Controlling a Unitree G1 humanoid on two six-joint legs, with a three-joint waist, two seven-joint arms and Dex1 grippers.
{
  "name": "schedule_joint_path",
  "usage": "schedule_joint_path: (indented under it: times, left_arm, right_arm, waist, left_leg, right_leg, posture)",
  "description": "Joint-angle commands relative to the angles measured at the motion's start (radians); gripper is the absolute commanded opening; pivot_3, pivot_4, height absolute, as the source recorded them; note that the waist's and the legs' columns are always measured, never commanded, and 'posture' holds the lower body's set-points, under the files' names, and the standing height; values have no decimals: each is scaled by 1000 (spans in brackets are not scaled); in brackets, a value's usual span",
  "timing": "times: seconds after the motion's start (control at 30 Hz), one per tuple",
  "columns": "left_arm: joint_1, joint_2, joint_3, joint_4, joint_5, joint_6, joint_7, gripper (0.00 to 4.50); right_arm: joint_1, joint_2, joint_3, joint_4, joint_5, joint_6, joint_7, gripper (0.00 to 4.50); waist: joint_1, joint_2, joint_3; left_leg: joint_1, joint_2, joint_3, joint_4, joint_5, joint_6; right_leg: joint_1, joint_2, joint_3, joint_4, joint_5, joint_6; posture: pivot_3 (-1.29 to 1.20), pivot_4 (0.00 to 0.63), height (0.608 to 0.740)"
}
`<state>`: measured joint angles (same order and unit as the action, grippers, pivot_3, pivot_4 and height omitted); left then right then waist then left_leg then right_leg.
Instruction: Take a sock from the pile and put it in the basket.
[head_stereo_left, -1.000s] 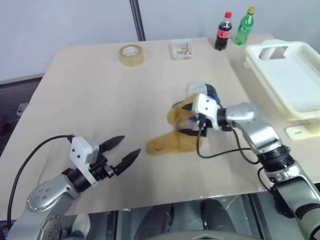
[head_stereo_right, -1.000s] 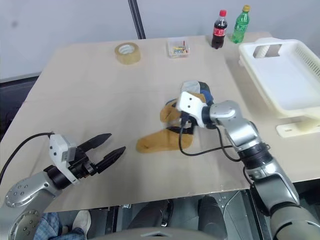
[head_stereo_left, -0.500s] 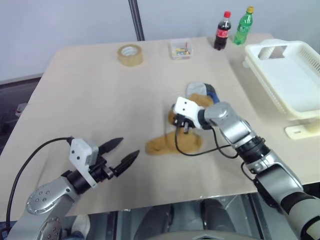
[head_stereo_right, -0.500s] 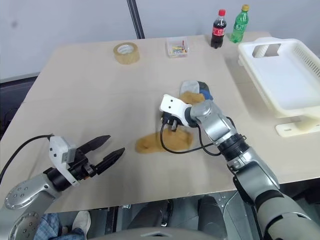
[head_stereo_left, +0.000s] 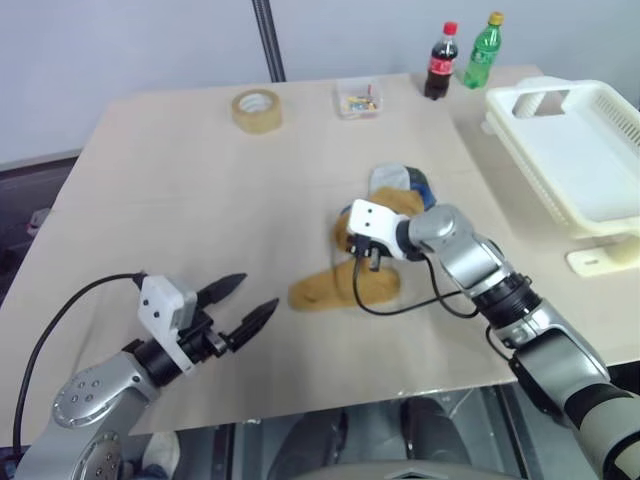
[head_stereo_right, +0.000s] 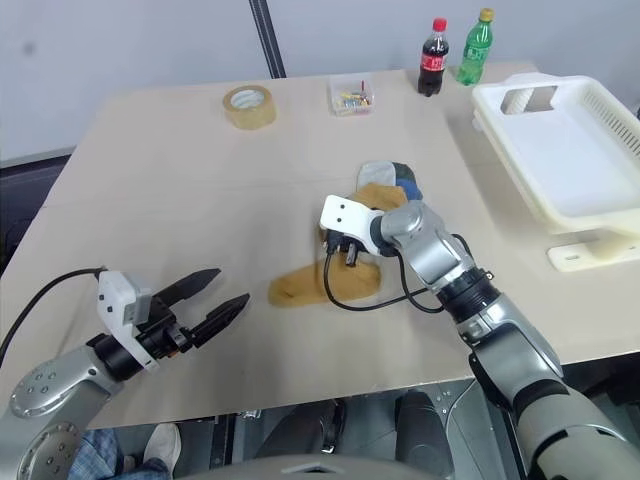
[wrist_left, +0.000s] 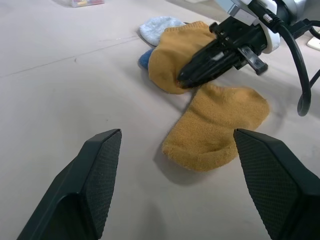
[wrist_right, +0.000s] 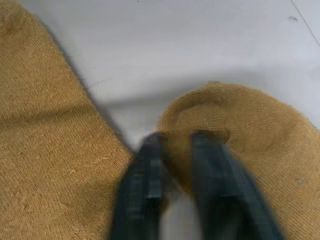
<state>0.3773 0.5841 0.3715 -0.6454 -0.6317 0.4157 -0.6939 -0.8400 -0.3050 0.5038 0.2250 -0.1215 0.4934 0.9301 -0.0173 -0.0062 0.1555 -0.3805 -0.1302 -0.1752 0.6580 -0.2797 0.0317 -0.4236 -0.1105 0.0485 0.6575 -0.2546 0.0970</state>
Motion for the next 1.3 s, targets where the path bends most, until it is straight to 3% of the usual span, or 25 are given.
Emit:
schedule_joint_path:
  times: [0.03,0.17,0.23,0.37,0.4,0.6,0.77,0.97,1.13,1.23,1.3]
  left_arm:
    - [8,-2,6,-19,-2,-16,1,3815]
    - [10,-3,7,-20,-2,-17,2,3815]
    - [9,-4,6,-19,-1,-17,3,3815]
    - [7,-4,6,-17,1,-19,3,3815]
    - [7,-4,6,-17,1,-20,3,3815]
    - [3,-5,1,-14,3,-20,4,3815]
    - [-1,-4,-4,-9,5,-19,1,3815]
    - [-9,-1,-10,-6,5,-20,2,3815]
    - [-10,-2,-10,-7,9,-20,7,3815]
    - [-11,-7,-14,-4,14,-4,29,3815]
    - [-22,-7,-33,0,25,8,47,3815]
  right_arm:
    - [-16,17,-19,-20,7,-14,-3,2280]
    - [-17,28,-17,-2,6,-13,-8,2280]
    - [-20,32,-18,15,1,-18,-15,1747]
    - [-26,42,-23,31,-2,-22,-29,101]
    - [-27,43,-24,32,-2,-23,-31,38]
    - [-30,75,-33,14,21,-10,-35,38]
    - [-48,193,-29,14,46,16,-65,38]
    - [-111,370,-36,157,46,-22,-159,38]
    - [-141,441,-60,254,59,-54,-200,38]
    - [-124,449,-76,223,86,-52,-185,866]
    - [-97,431,-88,174,81,-35,-211,1765]
  waist:
    - [0,0,0]
    - [0,0,0]
    - [0,0,0]
    - [0,0,0]
    - [0,0,0]
    - [-1,0,0]
    - [-11,0,0]
    - [-26,0,0]
    - [-23,0,0]
    - [-25,0,0]
    - [-26,0,0]
  left_leg:
    - [0,0,0,0,0,0]
    - [0,0,0,0,0,0]
    - [0,0,0,0,0,0]
    - [0,0,0,0,0,0]
    - [0,0,0,0,0,0]
    - [0,0,0,0,0,0]
    - [0,2,1,0,0,-1]
    - [0,2,2,0,0,-1]
    - [0,2,3,-1,0,-2]
    - [0,2,3,-1,0,-2]
    - [0,2,2,-1,0,-3]
  right_leg:
    - [0,0,0,0,0,0]
    - [0,0,0,0,0,0]
    - [0,0,0,0,0,0]
    - [0,0,0,0,0,0]
    - [0,0,0,0,0,0]
    - [0,0,0,0,0,0]
    - [-2,2,2,1,0,0]
    - [-4,3,4,3,0,-1]
    - [-5,4,4,3,1,-2]
    - [-5,4,4,3,1,-2]
    - [-5,4,4,4,1,-2]
  posture:
    - [0,150,740]
    - [0,150,740]
    - [0,150,740]
    - [0,150,740]
    - [0,150,740]
    - [0,150,740]
    - [0,150,740]
    - [0,150,740]
    - [0,150,740]
    - [0,150,740]
    - [0,150,740]
